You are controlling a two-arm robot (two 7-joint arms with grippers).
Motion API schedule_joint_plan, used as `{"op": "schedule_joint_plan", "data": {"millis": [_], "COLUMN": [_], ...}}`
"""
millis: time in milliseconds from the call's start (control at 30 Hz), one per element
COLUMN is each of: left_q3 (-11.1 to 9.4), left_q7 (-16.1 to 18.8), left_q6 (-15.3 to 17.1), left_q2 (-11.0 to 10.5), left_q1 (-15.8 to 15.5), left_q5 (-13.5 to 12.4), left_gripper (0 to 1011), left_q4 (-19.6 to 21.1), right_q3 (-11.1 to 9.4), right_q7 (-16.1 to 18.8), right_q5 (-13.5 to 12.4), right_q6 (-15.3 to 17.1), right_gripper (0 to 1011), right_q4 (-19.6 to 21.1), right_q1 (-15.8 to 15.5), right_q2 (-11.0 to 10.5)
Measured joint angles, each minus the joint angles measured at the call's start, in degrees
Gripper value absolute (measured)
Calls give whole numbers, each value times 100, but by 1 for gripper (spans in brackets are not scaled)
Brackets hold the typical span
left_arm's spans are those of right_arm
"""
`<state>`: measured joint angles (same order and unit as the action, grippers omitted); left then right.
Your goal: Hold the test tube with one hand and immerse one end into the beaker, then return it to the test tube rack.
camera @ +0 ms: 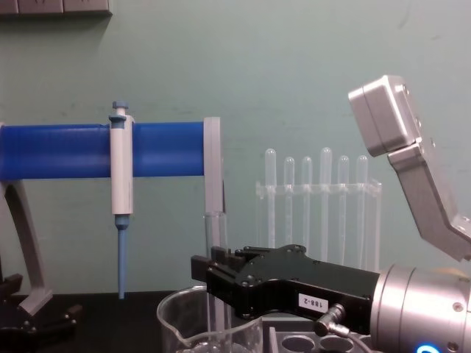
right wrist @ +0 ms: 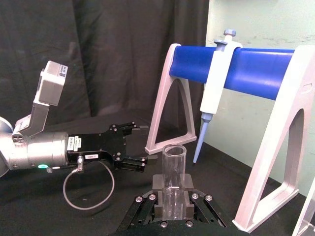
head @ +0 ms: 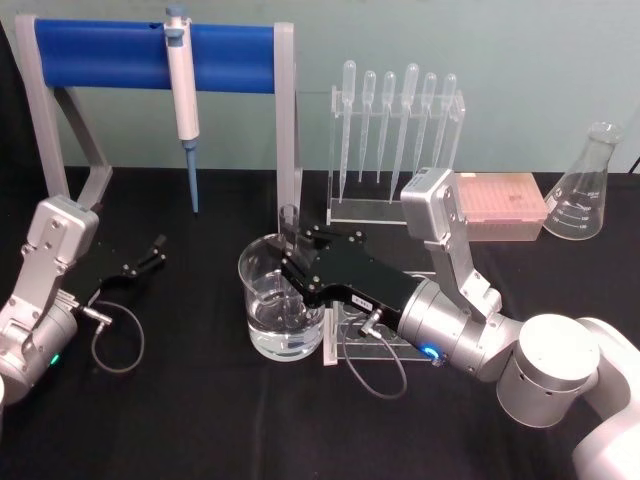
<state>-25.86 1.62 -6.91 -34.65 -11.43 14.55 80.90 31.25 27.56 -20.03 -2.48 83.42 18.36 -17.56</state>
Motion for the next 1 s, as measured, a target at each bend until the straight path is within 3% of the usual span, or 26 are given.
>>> {"op": "schedule_joint_plan", "data": {"millis": [1000], "left_q3": [0], "left_q7": [0], "left_q6": [0], "left_q2": [0], "left_q1": [0], "left_q5": [0], "left_gripper": [1000], "left_q4": [0], "right_q3": [0], "right_q7": [0], "right_q5": [0], "right_q6": [0], "right_gripper": [225], "right_q4": [0], "right_q1": [0], "right_q2": [0]}}
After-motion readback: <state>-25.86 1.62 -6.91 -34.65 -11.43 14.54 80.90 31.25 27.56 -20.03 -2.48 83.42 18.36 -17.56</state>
